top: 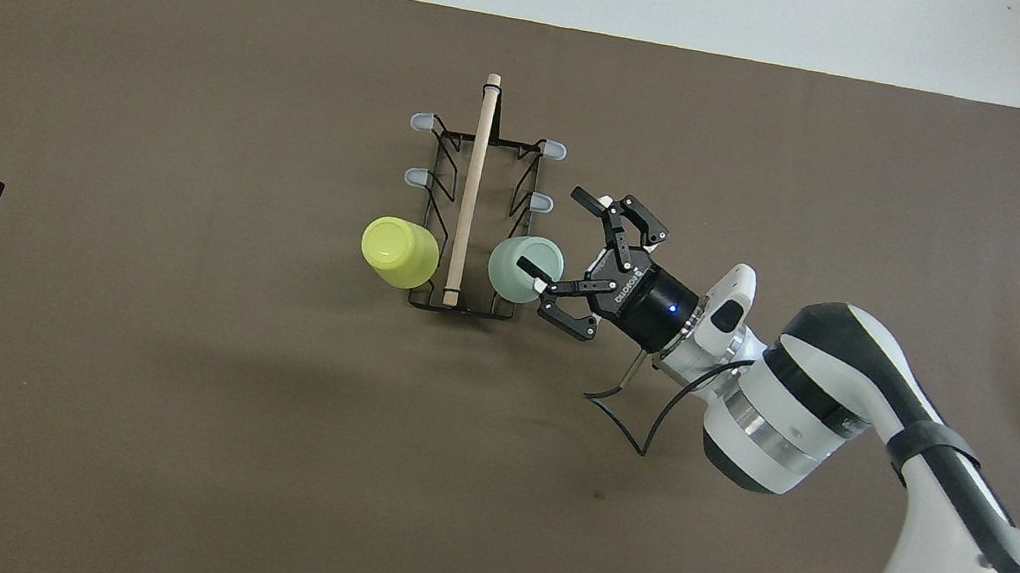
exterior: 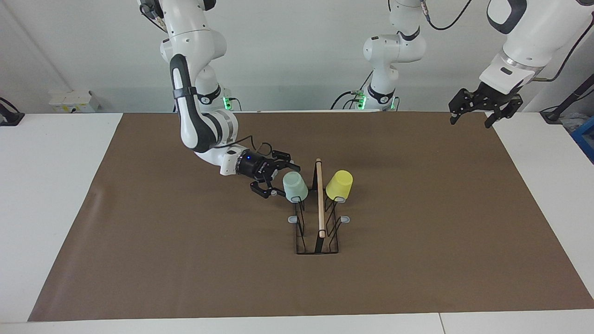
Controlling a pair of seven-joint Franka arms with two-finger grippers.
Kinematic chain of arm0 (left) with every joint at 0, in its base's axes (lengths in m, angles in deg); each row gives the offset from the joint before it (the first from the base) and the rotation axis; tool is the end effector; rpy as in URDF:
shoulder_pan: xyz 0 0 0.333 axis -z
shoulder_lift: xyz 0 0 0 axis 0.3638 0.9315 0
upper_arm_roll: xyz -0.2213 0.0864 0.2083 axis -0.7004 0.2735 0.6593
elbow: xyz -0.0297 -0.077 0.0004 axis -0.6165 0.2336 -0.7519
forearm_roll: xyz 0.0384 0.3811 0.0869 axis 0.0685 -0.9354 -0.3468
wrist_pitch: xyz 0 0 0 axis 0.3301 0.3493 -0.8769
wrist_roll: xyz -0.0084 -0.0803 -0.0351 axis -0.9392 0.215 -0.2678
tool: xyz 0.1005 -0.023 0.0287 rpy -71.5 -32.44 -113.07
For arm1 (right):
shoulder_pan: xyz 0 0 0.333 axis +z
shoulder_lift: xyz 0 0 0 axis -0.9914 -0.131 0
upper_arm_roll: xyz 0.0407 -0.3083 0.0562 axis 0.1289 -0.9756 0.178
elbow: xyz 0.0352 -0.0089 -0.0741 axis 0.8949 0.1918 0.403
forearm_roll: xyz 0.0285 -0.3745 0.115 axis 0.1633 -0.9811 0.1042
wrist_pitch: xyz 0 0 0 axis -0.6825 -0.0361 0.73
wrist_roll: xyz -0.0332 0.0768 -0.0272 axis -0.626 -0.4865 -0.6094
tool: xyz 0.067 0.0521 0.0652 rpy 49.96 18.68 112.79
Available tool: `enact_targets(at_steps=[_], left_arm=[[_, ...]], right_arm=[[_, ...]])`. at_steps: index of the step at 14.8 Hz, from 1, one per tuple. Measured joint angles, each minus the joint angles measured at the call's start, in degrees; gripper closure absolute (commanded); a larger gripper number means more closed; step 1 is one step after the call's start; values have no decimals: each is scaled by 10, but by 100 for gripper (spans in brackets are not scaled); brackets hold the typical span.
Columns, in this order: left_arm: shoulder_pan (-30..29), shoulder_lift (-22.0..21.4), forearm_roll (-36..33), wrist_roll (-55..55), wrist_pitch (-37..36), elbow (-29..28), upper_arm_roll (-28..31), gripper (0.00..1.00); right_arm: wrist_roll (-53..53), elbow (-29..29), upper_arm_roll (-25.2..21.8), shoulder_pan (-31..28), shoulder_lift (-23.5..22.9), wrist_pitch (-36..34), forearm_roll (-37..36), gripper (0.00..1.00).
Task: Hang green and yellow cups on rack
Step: 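Open the right gripper and pull it back from the green cup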
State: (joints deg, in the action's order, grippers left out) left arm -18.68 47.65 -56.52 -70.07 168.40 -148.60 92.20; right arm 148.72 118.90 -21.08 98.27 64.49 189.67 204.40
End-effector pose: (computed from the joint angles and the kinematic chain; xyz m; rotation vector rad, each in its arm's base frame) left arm 0.5455 -0.0023 0.6262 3.1046 -0.3224 -0.0332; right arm 0.5454 0.2270 0.3101 -1.5514 -0.8341 -1.6048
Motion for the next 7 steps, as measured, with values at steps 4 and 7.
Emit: enact_targets(at_steps=[4,7], left_arm=[[0,0,0,0,0,0,0,0],[0,0,0,0,0,0,0,0]], right_arm=[[-43,-2,0,0,84,108,-26,0],[-64,-1,0,-13,129,194,-124,0]])
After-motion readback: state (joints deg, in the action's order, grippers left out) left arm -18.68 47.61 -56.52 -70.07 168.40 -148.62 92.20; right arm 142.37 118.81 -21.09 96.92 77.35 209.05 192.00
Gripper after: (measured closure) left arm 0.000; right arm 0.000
